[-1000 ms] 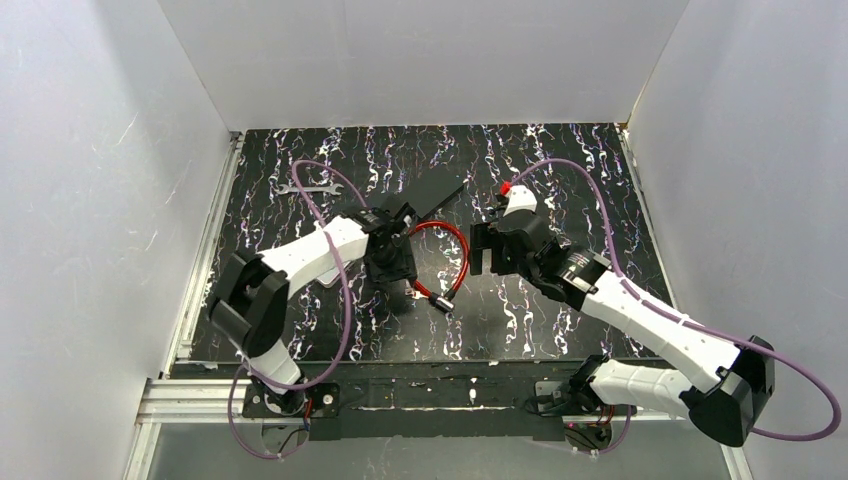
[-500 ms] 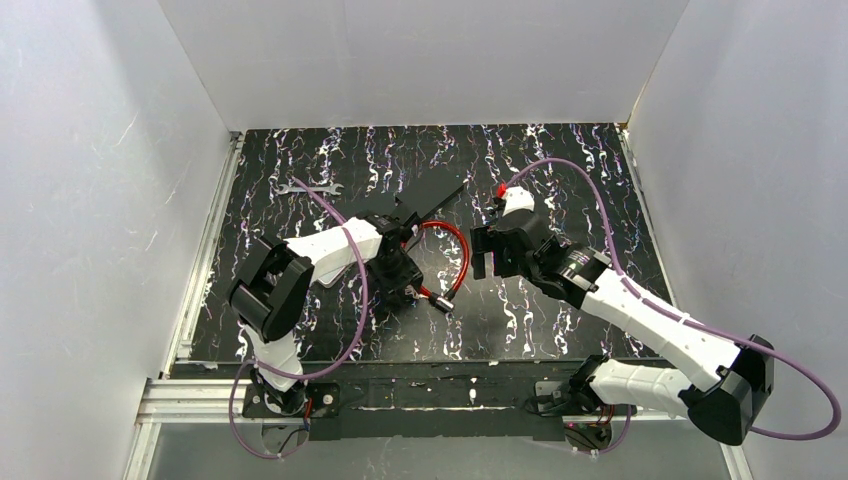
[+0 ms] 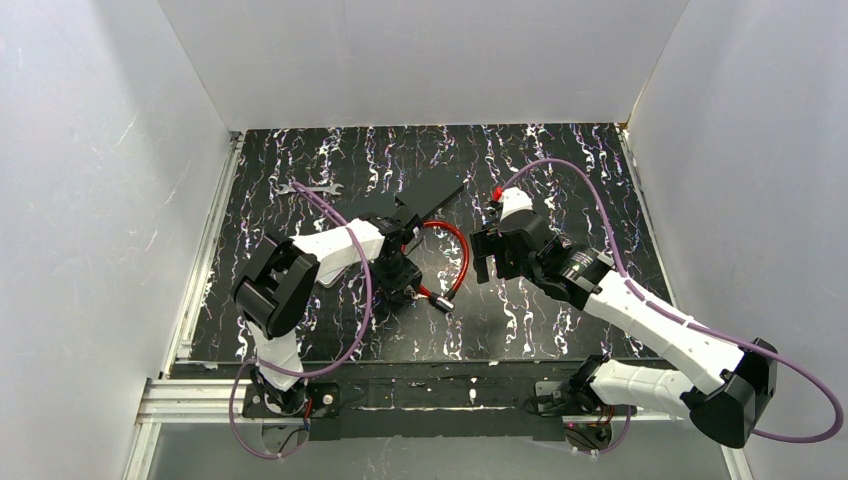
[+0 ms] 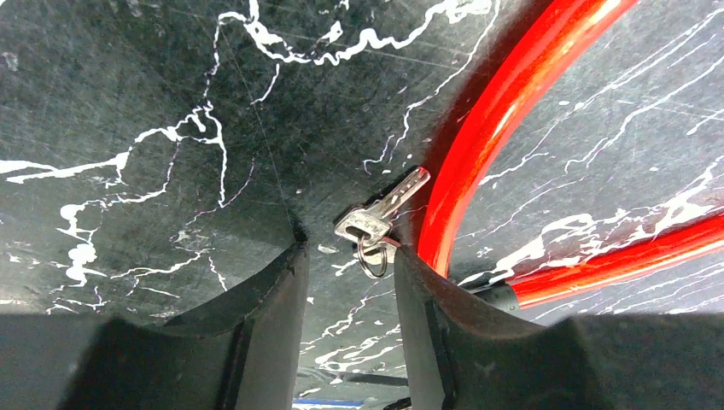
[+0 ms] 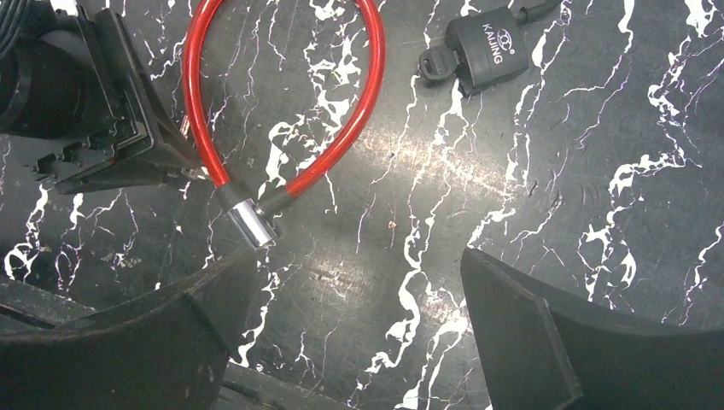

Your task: Unlock with the key

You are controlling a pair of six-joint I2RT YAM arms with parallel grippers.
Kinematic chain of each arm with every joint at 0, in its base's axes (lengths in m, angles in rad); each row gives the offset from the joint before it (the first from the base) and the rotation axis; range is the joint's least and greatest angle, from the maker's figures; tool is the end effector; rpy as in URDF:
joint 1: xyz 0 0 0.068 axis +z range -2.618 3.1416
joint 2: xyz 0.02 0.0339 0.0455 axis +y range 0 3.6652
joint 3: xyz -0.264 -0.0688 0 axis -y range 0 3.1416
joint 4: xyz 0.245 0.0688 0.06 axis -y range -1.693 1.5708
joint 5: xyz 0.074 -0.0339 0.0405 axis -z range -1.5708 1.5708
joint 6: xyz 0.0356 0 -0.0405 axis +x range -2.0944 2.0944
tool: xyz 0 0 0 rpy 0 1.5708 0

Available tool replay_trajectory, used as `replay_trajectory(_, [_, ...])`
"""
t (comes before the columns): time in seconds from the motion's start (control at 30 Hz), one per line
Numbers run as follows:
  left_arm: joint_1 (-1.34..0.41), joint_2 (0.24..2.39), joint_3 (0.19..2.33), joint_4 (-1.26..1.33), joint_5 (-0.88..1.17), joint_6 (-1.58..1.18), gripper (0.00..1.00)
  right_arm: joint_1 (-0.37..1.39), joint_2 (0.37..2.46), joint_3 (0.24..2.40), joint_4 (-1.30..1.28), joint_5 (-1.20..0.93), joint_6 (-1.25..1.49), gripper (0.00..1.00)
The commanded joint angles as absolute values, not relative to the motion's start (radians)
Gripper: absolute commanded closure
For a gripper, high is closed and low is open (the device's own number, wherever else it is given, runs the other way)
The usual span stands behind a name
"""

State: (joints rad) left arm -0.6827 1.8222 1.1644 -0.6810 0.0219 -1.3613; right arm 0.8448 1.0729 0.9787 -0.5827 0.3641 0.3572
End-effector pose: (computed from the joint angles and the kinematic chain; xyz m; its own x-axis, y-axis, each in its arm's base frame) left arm 0.2644 -0.2160 0.1602 -0.7778 -0.6279 -0.0270 -0.6066 0.7612 -0.2293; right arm 0.1602 0.1614 0.3149 -0.5695 -0.1494 -0.8083 -0.3366 0.9395 0.0636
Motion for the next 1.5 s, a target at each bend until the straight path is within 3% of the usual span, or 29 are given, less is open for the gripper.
replay_trajectory(0.0, [-0.680,1.844,1.158,-0.655,-0.034,-1.381,0.61,0.844,1.043,1.004,-0.582,0.360,0.324,0.02])
replay_trajectory(0.57, [-0.666,1.876,1.172,-0.622,-0.101,-1.328,0.74,0.844,1.023,0.997,-0.590,0.348,0.305,0.02])
replay_trajectory(0.8, [-0.642,1.915,1.160,-0.522,-0.077,-1.236,1.00,0.844,1.026,1.001,-0.597,0.345,0.299,0.02])
replay_trajectory(0.97, [-0.641,1.858,1.125,-0.445,-0.065,-1.161,1.00,0.844,1.028,1.009,-0.601,0.352,0.299,0.02])
replay_trajectory(1.27, [-0.641,1.565,0.981,-0.240,0.042,-0.897,1.00,0.844,0.993,1.016,-0.486,0.256,0.318,0.00])
replay_trajectory(1.47, [-0.641,1.401,0.926,-0.253,0.086,-0.768,1.00,0.845,0.996,1.003,-0.398,0.206,0.390,0.00])
